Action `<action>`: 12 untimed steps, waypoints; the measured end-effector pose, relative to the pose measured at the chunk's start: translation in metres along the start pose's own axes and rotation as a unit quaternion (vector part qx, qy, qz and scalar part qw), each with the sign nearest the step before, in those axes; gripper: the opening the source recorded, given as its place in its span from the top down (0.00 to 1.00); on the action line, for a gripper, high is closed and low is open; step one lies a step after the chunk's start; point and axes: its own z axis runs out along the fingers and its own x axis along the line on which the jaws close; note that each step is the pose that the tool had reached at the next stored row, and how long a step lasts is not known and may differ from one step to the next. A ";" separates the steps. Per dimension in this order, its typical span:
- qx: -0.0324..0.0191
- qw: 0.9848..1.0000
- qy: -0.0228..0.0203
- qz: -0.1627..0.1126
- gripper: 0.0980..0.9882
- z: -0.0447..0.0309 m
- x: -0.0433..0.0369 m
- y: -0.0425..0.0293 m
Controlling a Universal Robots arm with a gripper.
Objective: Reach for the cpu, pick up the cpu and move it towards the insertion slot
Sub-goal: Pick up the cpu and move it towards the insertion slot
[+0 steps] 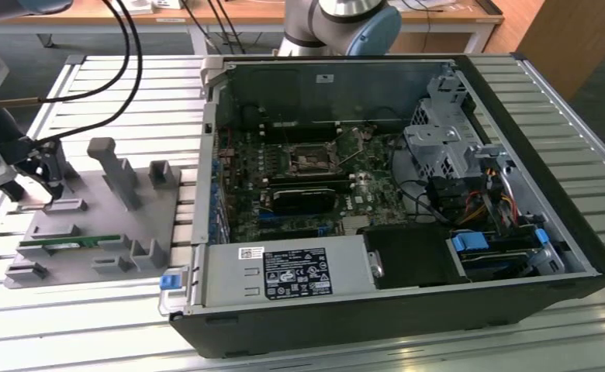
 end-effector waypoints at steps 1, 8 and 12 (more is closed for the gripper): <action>0.000 1.000 0.000 0.000 0.50 -0.0007 0.0000 0.0000; 0.000 1.000 0.000 0.000 0.50 -0.0068 0.0000 0.0004; 0.000 1.000 0.000 0.000 0.50 -0.0115 0.0000 0.0010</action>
